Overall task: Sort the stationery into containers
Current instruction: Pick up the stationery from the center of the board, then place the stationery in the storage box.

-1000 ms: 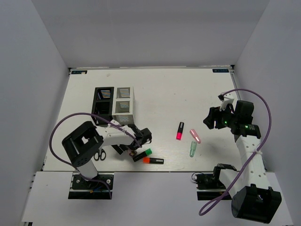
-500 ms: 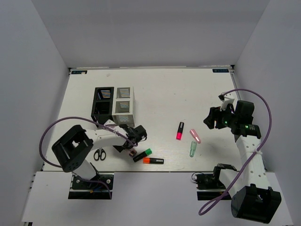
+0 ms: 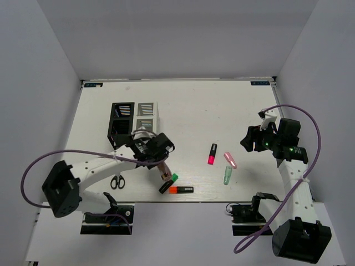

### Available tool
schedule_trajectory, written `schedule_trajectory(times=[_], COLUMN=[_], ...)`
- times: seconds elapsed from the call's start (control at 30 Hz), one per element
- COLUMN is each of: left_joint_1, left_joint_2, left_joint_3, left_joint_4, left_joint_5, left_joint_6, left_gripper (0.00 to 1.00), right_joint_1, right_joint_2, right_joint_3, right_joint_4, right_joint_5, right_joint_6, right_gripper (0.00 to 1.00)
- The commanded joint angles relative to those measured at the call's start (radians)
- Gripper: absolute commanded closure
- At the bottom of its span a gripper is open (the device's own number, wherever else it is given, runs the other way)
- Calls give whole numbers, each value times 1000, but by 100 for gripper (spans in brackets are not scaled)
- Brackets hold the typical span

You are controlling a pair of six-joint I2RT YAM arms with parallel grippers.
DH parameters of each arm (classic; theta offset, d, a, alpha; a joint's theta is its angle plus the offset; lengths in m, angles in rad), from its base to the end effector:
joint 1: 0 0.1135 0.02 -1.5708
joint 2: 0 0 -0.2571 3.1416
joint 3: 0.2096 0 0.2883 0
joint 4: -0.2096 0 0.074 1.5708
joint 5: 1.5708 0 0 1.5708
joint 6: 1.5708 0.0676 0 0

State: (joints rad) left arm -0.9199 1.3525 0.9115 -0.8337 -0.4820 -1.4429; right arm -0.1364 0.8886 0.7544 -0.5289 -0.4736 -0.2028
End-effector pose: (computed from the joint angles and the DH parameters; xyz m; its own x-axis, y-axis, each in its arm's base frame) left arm 0.1970 -0.2070 0.1703 -0.6918 -0.5421 -0.4770 -0.4953 0.8369 -0.2329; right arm 0.2530 -0.0036 0.2522 -0.5500 -0.1054 -0.8285 -0.3531 0.9283 0.1163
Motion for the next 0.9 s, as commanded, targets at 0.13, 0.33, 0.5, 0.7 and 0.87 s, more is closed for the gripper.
schedule_trajectory(times=[0.13,0.33,0.5,0.7,0.87], left_joint_1=[10,76,142,303,371], left_joint_2=[-119,-92,-147,-29,140], left_joint_3=[333,545,330,188,259], left_joint_4=[-85,25,578,1279,1585], left_joint_5=[-21,-99,-324,-423,-458], left_joint_6=[483,962,1557,2003,2138], left_gripper=[100,100,100,100,100], right_joint_1=[-5,-3,-3,-5,-3], right_joint_2=[-22,-25,-16,3,21], right_joint_3=[-7,-7,-7,-4,-9], right_joint_4=[0,-6,-8,-5,-3], right_joint_5=[-22,-33,-45,-53,-53], right_joint_6=[-9,-6,-3,-3,-3], right_gripper=[34,34,34,34,34])
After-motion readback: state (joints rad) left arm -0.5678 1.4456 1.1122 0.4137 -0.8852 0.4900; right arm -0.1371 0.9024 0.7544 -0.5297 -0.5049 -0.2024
